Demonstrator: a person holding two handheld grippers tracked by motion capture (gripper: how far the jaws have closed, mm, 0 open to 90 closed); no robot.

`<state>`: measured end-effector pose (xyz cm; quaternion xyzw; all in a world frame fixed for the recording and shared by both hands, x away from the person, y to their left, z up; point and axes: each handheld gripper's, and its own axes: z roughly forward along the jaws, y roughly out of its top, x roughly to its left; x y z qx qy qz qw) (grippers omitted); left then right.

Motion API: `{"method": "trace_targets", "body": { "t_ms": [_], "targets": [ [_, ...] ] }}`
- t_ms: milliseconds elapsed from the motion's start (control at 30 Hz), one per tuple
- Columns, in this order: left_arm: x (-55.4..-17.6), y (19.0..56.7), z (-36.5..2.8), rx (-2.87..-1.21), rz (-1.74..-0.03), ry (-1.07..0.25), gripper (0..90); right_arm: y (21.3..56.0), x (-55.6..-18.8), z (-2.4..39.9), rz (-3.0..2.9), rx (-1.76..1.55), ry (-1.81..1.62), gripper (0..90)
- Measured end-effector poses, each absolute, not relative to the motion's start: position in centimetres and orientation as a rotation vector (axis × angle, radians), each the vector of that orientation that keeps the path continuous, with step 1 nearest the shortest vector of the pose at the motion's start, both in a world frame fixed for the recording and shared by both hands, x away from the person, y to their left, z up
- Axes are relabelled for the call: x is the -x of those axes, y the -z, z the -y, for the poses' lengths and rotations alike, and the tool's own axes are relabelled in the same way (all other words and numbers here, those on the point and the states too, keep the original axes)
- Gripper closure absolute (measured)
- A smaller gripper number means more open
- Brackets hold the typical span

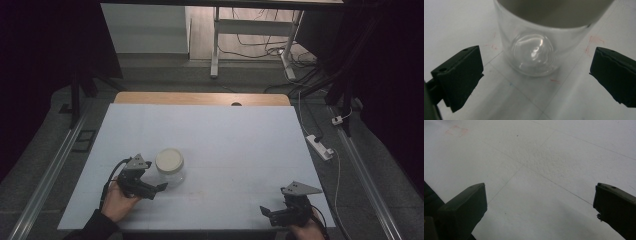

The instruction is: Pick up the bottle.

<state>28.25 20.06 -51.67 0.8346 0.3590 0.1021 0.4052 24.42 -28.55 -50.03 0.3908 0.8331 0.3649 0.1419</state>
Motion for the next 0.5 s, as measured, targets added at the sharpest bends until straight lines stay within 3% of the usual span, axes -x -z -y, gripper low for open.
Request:
{"method": "trace_targets", "body": {
  "t_ms": [500],
  "targets": [
    [-30.3,51.9,-17.8,-2.123,-0.846,-0.259,0.0,50.1,-24.4,28.5,-2.413,-1.118,-1.045,0.0]
  ]
}}
